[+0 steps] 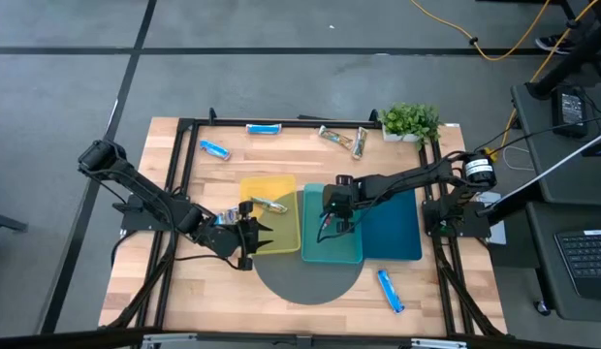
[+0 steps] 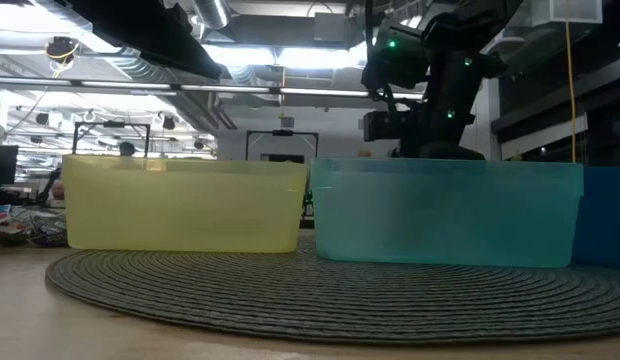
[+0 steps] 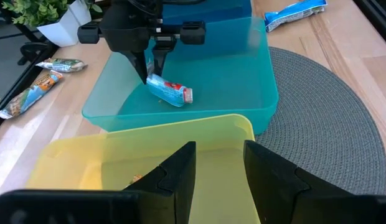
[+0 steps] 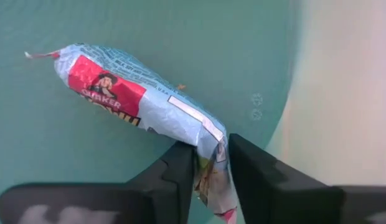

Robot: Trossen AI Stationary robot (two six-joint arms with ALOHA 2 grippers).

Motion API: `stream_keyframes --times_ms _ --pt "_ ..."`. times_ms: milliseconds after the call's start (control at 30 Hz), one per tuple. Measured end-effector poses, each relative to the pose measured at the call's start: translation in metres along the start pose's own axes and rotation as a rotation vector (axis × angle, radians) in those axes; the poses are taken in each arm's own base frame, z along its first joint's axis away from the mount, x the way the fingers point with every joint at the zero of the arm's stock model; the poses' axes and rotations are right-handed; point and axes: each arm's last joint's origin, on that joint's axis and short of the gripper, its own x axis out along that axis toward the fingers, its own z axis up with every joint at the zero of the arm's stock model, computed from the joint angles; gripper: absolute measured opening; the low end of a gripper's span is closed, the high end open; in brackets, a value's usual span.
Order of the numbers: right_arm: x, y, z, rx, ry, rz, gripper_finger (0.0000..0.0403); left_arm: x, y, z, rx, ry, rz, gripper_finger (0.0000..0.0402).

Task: Pick and place Granola Bars by type
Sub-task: Put the red granola bar into the green bin

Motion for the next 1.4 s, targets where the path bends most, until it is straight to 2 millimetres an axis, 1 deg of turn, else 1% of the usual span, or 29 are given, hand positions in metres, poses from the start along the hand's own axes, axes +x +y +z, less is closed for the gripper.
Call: stream_keyframes --times_ms 267,467,700,867,1033,1167,1267,1400 --pt "0.000 0.000 0.000 -0.008 0.001 -0.001 0.0179 0.000 0.000 0.000 0.000 0.000 -0.001 0.0127" --pt "-0.003 -0.002 0.002 -0.023 0.017 -0.090 0.0204 0.000 0.000 -0.002 0.002 0.021 0.003 0.0127" --pt "-0.018 0.003 0.016 -0.053 0.012 -0.147 0.0209 -0.001 0.003 -0.011 -0.039 0.101 0.026 0.0127" --pt "-0.028 0.006 0.025 -0.082 0.006 -0.157 0.0209 -0.001 0.004 -0.016 -0.082 0.146 0.045 0.0127" --pt "-0.042 0.010 0.031 -0.093 0.046 -0.249 0.0209 -0.002 0.005 -0.018 -0.122 0.163 0.055 0.0127" --pt "-0.054 0.015 0.030 -0.095 0.011 -0.273 0.0209 -0.002 0.007 -0.023 -0.169 0.202 0.077 0.0127" --pt "-0.063 0.017 0.025 -0.075 -0.046 -0.269 0.0209 -0.004 0.009 -0.029 -0.221 0.255 0.110 0.0127" --pt "-0.080 0.016 0.014 -0.037 -0.192 -0.302 0.0209 -0.010 0.011 -0.038 -0.282 0.353 0.161 0.0127"
